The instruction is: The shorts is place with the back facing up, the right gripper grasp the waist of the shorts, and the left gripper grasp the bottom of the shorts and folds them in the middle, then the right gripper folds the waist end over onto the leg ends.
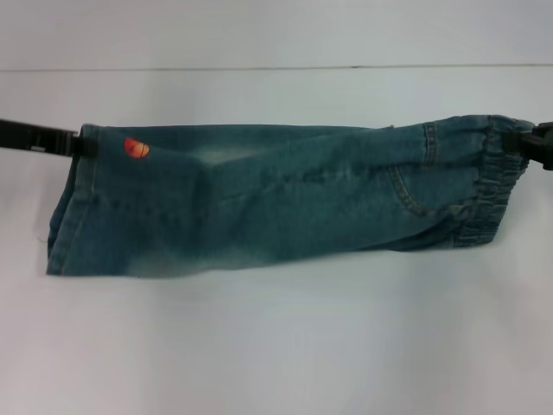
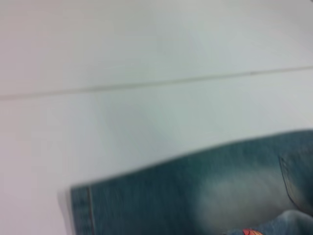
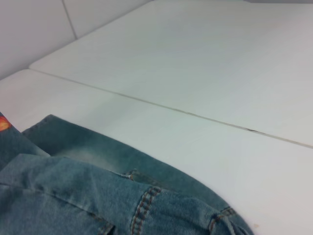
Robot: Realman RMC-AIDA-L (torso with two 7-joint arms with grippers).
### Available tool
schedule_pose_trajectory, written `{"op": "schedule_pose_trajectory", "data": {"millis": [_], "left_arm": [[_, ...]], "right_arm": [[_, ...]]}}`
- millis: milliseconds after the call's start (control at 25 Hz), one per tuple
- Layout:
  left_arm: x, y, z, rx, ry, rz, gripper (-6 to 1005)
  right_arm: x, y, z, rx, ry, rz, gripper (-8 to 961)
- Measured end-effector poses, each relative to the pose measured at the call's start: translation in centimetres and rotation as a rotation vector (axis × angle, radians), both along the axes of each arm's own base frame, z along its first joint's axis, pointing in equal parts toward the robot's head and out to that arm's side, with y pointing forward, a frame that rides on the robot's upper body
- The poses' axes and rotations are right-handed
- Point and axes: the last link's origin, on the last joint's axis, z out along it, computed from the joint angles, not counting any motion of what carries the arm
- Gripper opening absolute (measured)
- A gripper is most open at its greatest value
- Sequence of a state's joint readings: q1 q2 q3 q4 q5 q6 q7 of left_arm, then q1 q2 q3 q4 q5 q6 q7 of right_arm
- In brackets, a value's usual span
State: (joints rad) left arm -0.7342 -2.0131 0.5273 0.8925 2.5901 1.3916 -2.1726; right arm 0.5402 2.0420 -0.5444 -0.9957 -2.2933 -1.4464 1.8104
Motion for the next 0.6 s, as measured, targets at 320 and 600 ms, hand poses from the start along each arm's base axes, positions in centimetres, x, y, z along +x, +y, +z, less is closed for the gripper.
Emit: {"op": "schedule_pose_trajectory", "data": {"millis": [320, 600], "left_arm": [[0.7, 2.5, -0.4, 0.100, 0.043, -0.010, 48], [0.8, 3.1, -0.5, 0.134, 0.055, -0.016, 62]], "right_arm": [[1.2, 2.2, 0.0, 0.051, -0.060, -0.037, 79], [1.7, 2.7, -0.1, 0.052, -0.121, 0.000, 86]]}}
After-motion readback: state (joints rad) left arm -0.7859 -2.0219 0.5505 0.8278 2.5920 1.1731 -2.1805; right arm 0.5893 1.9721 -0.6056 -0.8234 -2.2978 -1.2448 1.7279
